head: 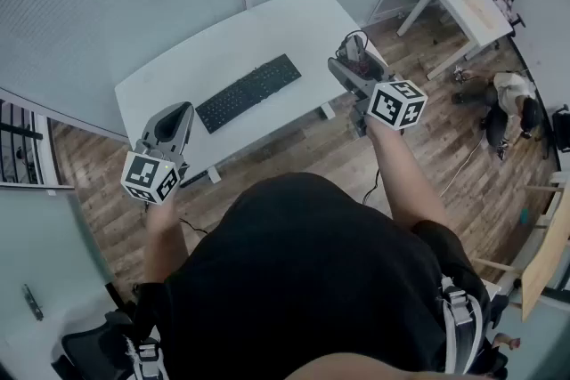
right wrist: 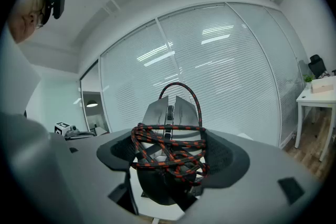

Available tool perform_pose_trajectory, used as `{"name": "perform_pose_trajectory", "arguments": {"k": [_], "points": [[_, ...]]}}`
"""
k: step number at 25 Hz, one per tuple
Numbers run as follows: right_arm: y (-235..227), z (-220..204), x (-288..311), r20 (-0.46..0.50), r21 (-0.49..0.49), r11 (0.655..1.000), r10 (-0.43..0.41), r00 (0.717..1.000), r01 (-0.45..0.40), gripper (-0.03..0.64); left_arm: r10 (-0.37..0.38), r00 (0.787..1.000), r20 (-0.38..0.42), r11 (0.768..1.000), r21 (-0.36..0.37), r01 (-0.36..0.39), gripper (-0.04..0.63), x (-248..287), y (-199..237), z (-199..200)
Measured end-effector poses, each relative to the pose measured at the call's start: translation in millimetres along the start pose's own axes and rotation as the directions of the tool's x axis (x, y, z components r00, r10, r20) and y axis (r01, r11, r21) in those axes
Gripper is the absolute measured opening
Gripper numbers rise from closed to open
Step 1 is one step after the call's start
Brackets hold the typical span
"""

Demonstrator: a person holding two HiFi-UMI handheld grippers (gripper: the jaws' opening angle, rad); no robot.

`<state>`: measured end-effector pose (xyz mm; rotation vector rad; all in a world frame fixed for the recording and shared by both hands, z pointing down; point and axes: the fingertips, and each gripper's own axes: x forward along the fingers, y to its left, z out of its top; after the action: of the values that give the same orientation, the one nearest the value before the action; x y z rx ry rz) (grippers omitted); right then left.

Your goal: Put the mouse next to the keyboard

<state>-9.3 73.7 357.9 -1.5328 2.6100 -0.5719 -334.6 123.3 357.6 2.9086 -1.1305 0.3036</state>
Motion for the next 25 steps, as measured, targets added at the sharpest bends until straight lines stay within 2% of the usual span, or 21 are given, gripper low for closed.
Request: {"name": "perform_pose_trajectory", "arguments": {"k": [14,25], "points": [[11,-4,9,0.011,-0.022,0.999,-0.046,0.999,0.046,0.402,-0.01,1.0,0.006,1.0,0.012,0.01,0.021,-14,28,-10],[5,-9,20,0.023,0.015,0.997,-0.073,0.997,0.073,0.402,-0.045,0.999,-0.013,0.999,0.004,0.045,0.021,-5,37,-22]]}}
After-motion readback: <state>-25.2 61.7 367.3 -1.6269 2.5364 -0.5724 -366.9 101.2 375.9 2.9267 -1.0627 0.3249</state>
